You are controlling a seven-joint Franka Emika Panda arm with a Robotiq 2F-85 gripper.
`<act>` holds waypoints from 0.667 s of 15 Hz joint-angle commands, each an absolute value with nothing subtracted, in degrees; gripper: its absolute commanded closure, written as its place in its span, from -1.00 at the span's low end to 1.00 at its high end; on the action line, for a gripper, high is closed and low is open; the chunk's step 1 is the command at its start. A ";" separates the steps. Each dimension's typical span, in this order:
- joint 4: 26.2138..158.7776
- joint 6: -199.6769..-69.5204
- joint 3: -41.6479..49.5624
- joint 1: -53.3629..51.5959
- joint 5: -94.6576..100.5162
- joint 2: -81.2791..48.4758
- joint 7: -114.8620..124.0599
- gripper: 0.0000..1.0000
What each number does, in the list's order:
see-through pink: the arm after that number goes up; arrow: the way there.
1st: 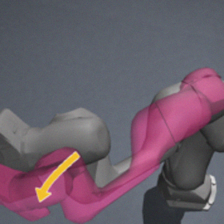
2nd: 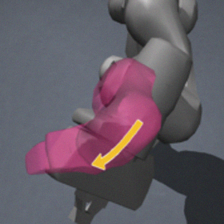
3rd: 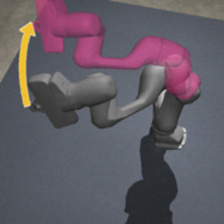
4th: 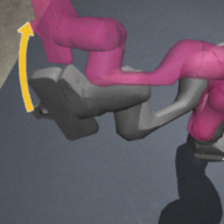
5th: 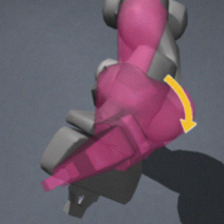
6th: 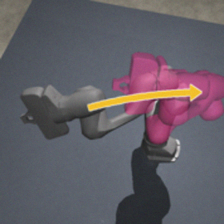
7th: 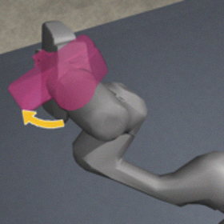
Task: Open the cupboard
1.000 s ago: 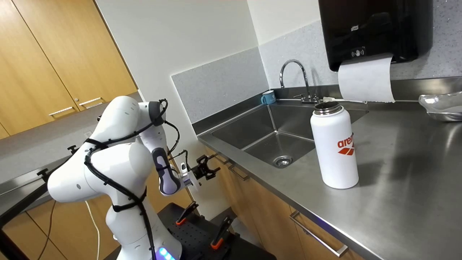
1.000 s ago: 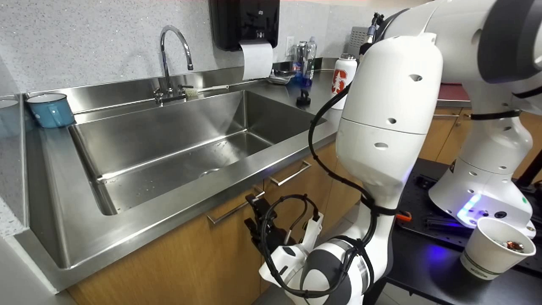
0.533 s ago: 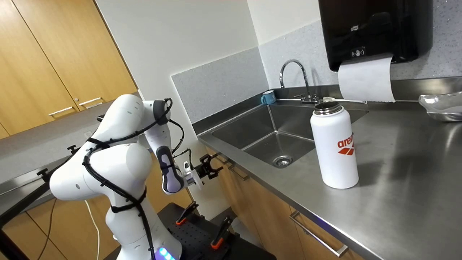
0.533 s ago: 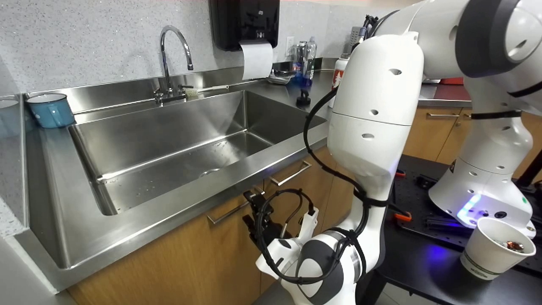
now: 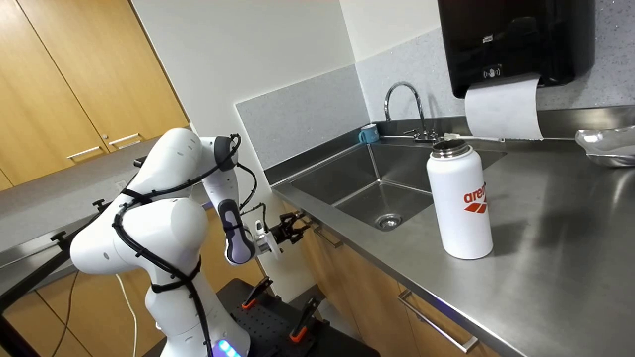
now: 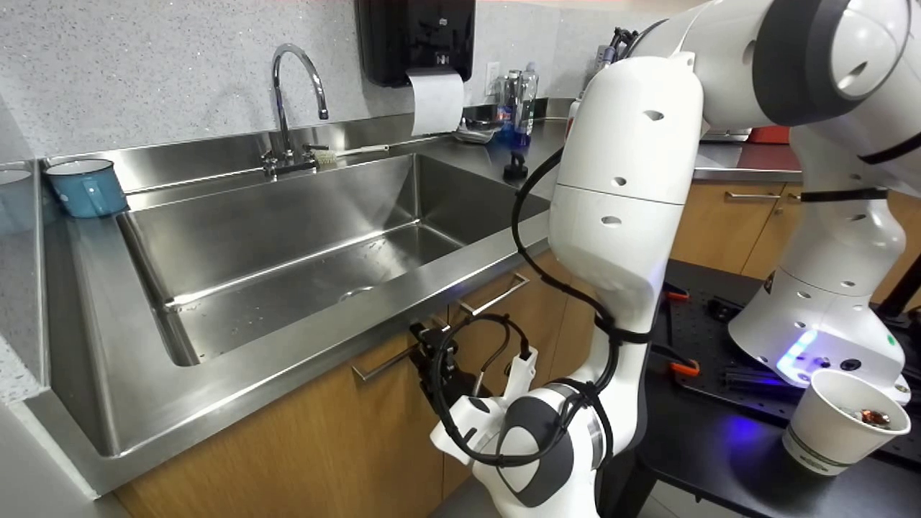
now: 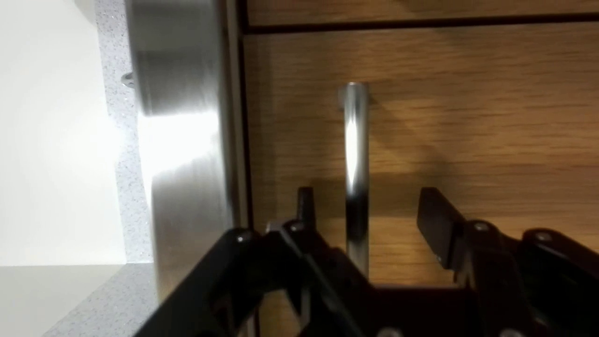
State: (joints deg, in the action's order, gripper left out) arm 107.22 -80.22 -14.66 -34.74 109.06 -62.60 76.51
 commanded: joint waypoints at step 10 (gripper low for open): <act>108.11 -75.64 -21.69 -32.67 105.73 -61.25 74.10 0.94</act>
